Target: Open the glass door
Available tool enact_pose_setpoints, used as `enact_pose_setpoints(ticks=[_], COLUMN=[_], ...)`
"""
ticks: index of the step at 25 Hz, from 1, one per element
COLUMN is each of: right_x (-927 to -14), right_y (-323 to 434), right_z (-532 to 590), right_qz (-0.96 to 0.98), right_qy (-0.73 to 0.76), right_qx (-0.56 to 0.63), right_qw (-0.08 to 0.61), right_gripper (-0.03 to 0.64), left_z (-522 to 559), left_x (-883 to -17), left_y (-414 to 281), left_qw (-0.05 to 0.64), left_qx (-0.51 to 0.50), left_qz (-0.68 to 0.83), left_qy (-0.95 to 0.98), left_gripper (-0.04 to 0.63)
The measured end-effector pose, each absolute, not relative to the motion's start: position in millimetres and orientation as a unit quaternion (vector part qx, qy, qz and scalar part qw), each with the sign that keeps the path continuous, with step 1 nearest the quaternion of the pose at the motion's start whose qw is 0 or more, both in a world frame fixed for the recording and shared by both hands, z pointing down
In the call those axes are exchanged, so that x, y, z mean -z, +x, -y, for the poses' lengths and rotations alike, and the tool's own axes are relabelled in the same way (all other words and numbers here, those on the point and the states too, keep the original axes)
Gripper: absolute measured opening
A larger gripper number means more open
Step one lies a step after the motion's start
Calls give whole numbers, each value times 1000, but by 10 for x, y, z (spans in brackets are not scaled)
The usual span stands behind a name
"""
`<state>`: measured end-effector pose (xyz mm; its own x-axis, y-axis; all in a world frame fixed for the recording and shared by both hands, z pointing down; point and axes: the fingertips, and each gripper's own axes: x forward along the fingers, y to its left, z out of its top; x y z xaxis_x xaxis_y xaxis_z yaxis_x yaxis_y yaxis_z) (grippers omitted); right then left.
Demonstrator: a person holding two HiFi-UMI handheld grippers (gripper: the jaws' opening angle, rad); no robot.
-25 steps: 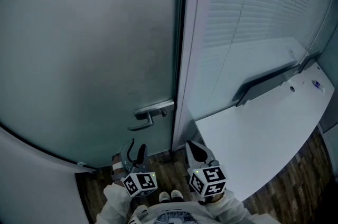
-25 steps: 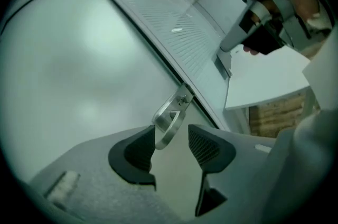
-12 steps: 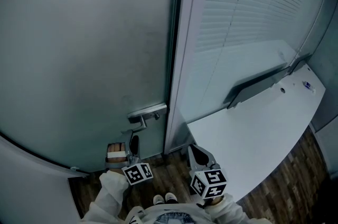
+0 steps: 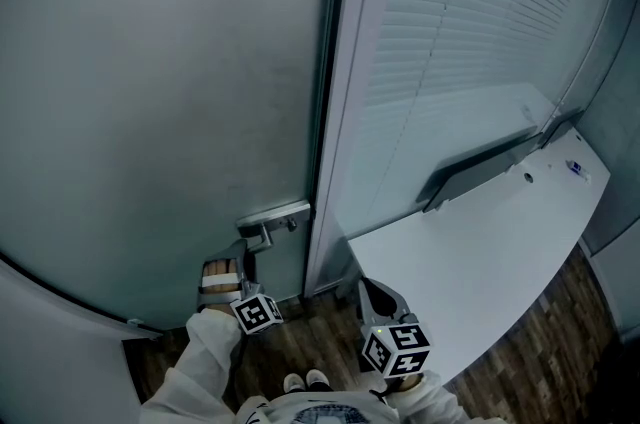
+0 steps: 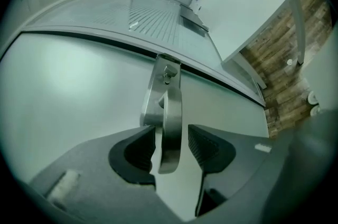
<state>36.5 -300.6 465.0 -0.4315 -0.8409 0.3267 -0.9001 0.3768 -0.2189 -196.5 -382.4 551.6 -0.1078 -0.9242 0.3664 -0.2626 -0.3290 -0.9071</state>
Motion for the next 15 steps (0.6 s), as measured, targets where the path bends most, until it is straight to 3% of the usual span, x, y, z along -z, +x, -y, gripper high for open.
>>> enact_pose_setpoints(ticks=[5, 8, 15], right_x=[-4710, -4737, -4770], right_y=[337, 328, 286], right_z=[2964, 2965, 2990], right_qz=[827, 827, 828], right_qy=[522, 518, 512], right_qx=[-192, -200, -210], right_qw=[85, 85, 87], right_gripper=[5, 5, 5], left_z=[3809, 3833, 3853], left_x=[-5577, -5517, -5493], left_y=[-1922, -1939, -1947], left_qw=[293, 307, 295], left_qx=[549, 546, 515], left_qz=[-497, -508, -524], left_qy=[-604, -592, -611], left_gripper=[197, 117, 118])
